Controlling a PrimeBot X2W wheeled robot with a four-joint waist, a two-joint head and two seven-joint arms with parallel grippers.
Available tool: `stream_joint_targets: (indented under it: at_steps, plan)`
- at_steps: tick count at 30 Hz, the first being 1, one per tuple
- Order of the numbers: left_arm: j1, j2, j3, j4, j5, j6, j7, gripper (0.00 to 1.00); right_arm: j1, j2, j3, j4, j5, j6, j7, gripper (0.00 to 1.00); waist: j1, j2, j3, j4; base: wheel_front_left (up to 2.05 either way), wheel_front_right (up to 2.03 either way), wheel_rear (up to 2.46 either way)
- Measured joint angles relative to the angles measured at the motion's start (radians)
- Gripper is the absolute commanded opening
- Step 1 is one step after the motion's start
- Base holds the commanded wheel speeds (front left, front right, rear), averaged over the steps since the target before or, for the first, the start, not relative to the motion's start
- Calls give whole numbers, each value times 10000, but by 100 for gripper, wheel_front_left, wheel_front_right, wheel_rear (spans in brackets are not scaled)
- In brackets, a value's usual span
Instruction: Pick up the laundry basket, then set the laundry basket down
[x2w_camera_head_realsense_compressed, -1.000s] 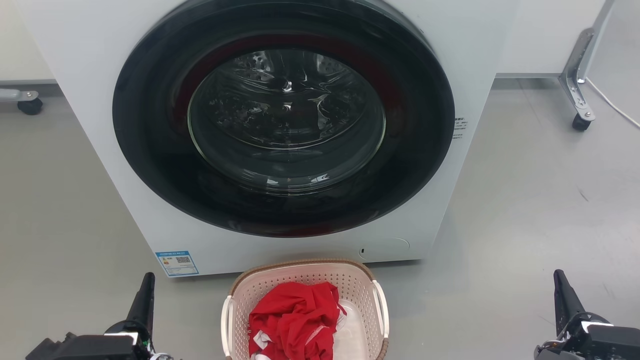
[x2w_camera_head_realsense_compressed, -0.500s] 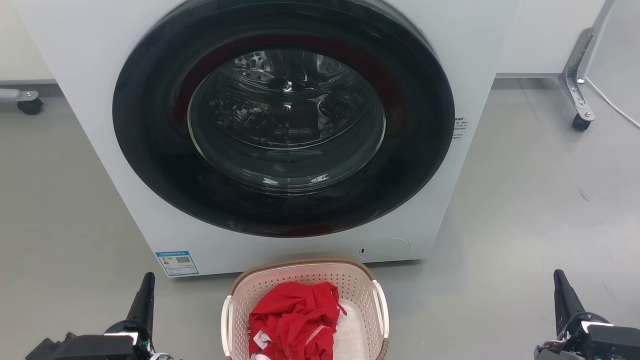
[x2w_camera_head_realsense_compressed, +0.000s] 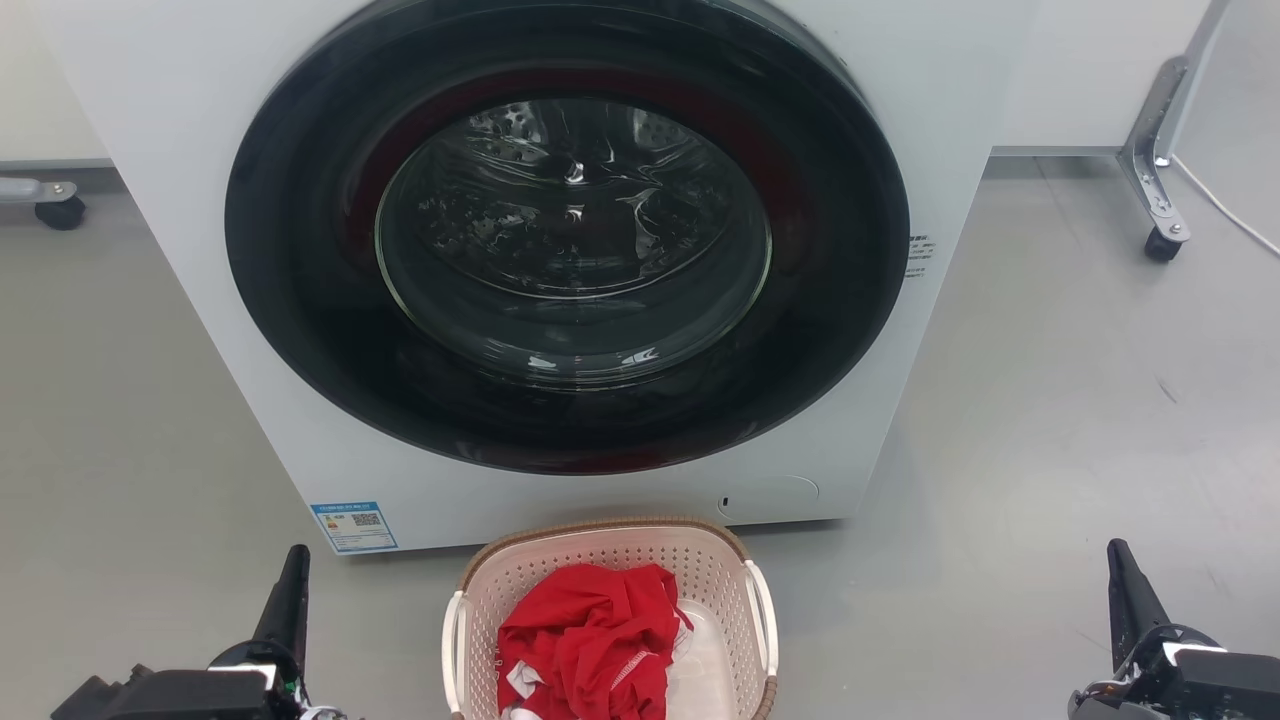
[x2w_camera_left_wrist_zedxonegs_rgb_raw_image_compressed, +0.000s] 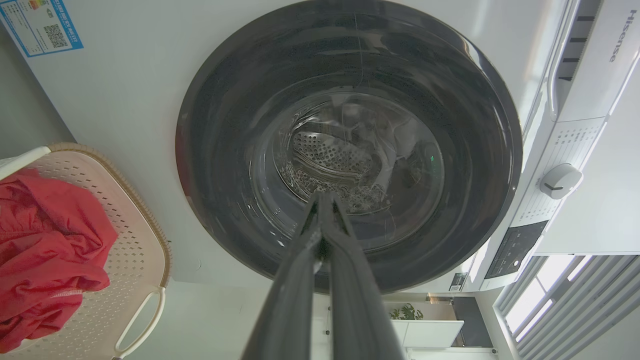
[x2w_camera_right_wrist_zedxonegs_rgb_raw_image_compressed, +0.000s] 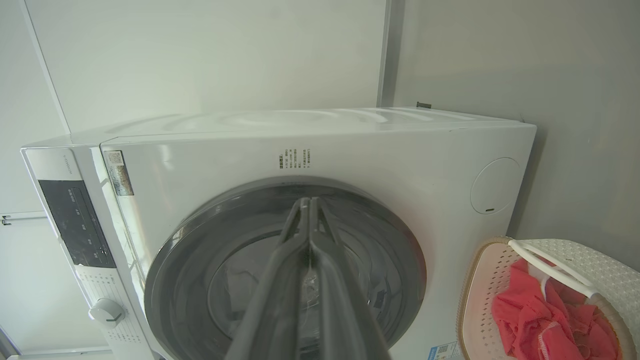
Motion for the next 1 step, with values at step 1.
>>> stream_joint_targets:
  at_steps: [1]
  plan:
    - [0,0,0,0,0,0,0,0,0,0,0,0,0,0,0,0,0,0,0,0,0,0,0]
